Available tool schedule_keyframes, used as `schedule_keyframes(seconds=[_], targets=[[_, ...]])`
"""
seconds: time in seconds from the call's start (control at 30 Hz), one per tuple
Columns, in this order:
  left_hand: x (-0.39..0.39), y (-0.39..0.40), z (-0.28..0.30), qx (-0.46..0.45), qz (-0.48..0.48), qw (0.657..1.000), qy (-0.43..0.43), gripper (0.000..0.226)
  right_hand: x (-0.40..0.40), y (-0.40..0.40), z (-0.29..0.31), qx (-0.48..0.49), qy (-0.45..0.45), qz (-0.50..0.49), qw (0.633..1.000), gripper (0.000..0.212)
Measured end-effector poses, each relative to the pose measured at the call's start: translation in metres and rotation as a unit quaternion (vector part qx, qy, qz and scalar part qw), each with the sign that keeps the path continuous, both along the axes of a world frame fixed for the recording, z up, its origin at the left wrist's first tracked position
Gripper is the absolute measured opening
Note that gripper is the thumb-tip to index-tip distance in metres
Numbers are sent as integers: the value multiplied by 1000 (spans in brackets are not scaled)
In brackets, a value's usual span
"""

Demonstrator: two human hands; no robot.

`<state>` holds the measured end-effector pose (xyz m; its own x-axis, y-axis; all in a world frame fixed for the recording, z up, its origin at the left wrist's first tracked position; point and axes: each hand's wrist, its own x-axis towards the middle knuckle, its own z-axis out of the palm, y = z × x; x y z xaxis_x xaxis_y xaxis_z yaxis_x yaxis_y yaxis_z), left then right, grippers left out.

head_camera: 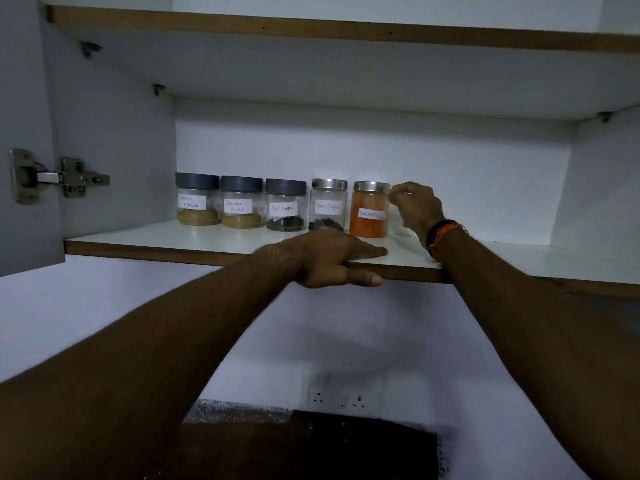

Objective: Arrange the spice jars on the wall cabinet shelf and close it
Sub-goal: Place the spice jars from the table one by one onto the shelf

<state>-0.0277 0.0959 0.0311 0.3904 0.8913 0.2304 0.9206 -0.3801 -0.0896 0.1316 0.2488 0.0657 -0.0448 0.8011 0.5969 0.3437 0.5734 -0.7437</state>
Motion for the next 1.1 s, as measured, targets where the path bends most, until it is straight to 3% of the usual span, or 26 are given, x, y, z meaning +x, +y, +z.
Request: schedule_keyframes(seconds=[0.13,0.33,0.47,0.63,0.77,0.9,1.1], targets=[[0,-1,-2,-1,2,1000,-18,67,18,-33,-9,6,-86,-38,996,29],[6,-8,-9,26,28,999,-21,60,46,-92,-24,21,-48,-26,998,21],[21,-21,-22,99,58,993,-3,54,57,-134,-52,74,-7,-53,996,13],[43,-46,-52,192,34,980,-49,64,75,-167,-100,215,-49,-101,970,22],[63,-69,-94,249,4,965,-84,68,98,-180,-142,219,-97,-110,965,22],[78,-88,-158,139,-93,981,-96,70,117,-194,-194,151,-117,-118,974,25],[94,-113,-262,-54,-31,991,-115,73,127,-227,-289,-23,-139,-110,984,27]])
